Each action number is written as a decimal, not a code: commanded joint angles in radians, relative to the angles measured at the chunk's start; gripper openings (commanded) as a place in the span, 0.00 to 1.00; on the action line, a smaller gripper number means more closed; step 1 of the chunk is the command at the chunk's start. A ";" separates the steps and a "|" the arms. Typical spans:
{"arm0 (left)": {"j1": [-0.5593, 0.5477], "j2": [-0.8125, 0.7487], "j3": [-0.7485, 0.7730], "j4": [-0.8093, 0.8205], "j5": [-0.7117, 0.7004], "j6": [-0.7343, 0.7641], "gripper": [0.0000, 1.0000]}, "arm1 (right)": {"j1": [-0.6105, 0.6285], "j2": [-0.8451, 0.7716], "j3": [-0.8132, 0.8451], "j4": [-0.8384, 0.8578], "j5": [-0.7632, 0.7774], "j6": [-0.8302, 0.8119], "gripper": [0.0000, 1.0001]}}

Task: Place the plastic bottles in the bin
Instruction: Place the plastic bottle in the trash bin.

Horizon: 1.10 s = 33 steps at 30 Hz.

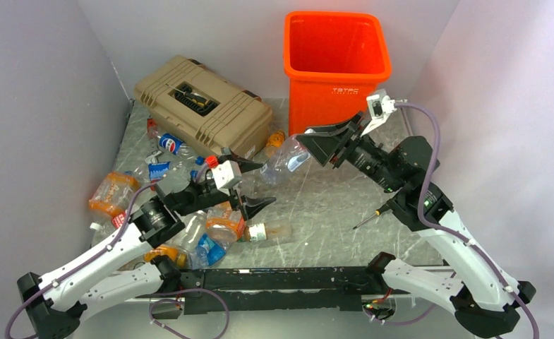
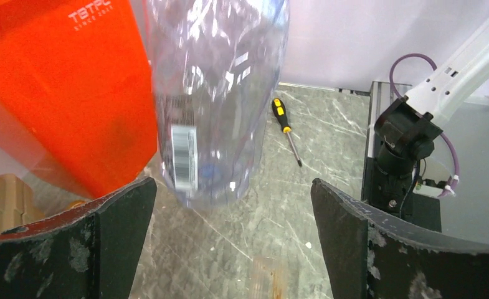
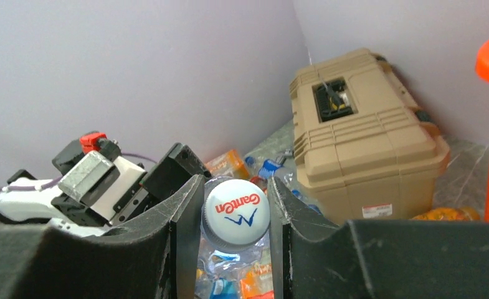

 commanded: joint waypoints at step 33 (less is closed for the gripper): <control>-0.004 -0.114 -0.008 -0.035 -0.375 0.077 0.99 | -0.468 0.924 0.968 0.028 0.567 -0.129 0.00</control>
